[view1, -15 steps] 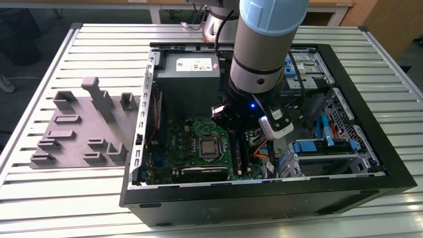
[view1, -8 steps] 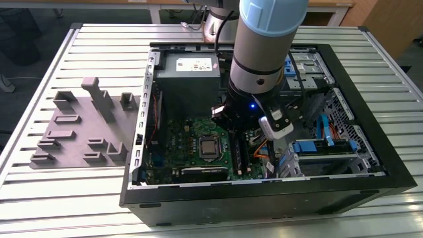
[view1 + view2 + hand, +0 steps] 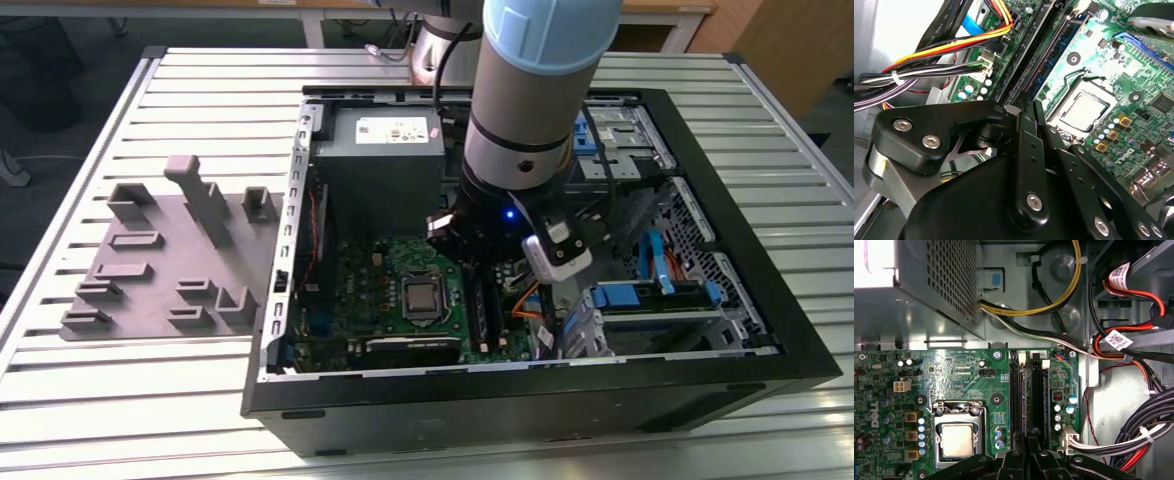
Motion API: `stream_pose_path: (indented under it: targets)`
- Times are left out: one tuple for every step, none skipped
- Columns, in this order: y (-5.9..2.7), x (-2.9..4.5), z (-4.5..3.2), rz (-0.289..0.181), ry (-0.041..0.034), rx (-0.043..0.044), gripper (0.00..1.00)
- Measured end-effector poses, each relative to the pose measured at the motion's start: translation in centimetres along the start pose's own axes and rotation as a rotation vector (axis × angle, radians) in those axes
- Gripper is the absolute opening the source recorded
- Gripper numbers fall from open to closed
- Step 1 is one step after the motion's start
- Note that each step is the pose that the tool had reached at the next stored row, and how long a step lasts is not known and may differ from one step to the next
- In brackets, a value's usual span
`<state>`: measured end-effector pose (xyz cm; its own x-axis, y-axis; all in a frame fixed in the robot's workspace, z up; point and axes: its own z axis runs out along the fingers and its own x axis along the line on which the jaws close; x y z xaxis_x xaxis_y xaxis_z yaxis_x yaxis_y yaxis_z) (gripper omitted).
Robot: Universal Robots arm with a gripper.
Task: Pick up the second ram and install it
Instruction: 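Press down the second ram until it locks into place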
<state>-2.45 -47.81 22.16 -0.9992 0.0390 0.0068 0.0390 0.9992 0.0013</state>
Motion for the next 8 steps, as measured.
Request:
stream_pose_path:
  targets:
    - [0.00,0.00,0.03,0.000,0.0000,0.0000,0.13]
    - [0.00,0.00,0.08,-0.001,0.0000,0.0001,0.13]
    - [0.00,0.00,0.10,-0.001,0.0000,0.0001,0.13]
    - [0.00,0.00,0.11,-0.001,0.0001,0.0004,0.13]
    - [0.00,0.00,0.11,-0.002,0.0001,0.0004,0.13]
    - [0.00,0.00,0.11,-0.002,0.0001,0.0004,0.13]
    - [0.00,0.01,0.12,-0.002,0.0000,0.0002,0.13]
    - [0.00,0.03,0.12,-0.002,0.0000,0.0002,0.13]
